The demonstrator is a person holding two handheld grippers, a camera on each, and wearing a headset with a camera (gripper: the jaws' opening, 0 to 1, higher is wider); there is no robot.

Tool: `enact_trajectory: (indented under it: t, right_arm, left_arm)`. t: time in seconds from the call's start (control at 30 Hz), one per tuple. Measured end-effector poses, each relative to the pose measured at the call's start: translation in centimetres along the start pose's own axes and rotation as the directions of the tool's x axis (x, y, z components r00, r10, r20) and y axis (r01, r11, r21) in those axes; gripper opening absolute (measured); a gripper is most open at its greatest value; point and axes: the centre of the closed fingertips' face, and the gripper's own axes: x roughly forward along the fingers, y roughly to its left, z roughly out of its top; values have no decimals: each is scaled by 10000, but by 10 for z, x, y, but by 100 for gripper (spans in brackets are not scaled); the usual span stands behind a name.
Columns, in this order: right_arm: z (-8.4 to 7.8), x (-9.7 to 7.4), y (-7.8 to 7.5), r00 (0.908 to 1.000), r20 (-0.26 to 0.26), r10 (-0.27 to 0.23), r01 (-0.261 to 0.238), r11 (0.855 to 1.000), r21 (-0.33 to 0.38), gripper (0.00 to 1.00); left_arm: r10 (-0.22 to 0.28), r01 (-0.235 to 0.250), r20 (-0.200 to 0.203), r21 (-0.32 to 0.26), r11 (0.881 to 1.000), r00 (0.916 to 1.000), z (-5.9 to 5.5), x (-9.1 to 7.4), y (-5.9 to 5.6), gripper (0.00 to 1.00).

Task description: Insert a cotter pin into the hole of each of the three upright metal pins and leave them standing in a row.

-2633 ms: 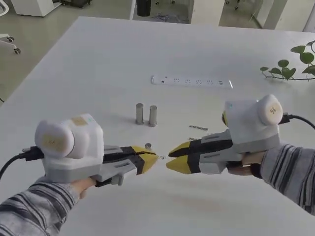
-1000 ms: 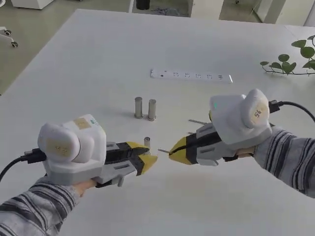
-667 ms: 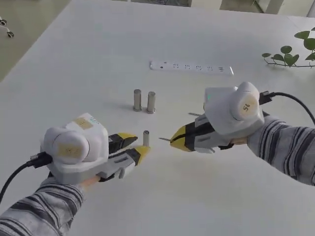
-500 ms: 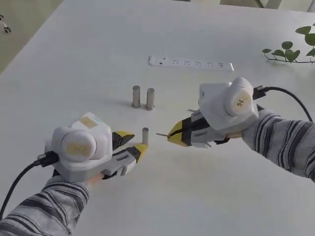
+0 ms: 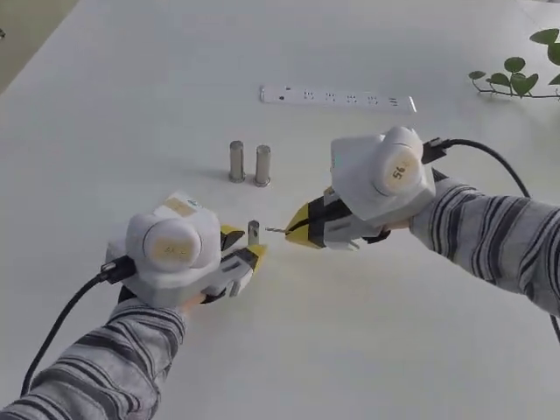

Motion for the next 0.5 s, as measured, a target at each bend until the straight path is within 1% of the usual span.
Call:
enact_trajectory:
  t: [0.13,0.4,0.5]
  right_arm:
    - [2,2,-2,9999,94,57,-58,10000,30,0]
    - [8,3,0,9994,299,182,-185,9998,98,0]
    - [9,3,2,9993,295,211,-213,9998,59,0]
  left_arm:
    - [59,-59,-79,9,10000,10000,-1,3,-1,15]
    - [65,-64,-71,97,9999,10000,0,4,-1,8]
    - [42,-41,-91,133,9999,9999,-1,5,0,6]
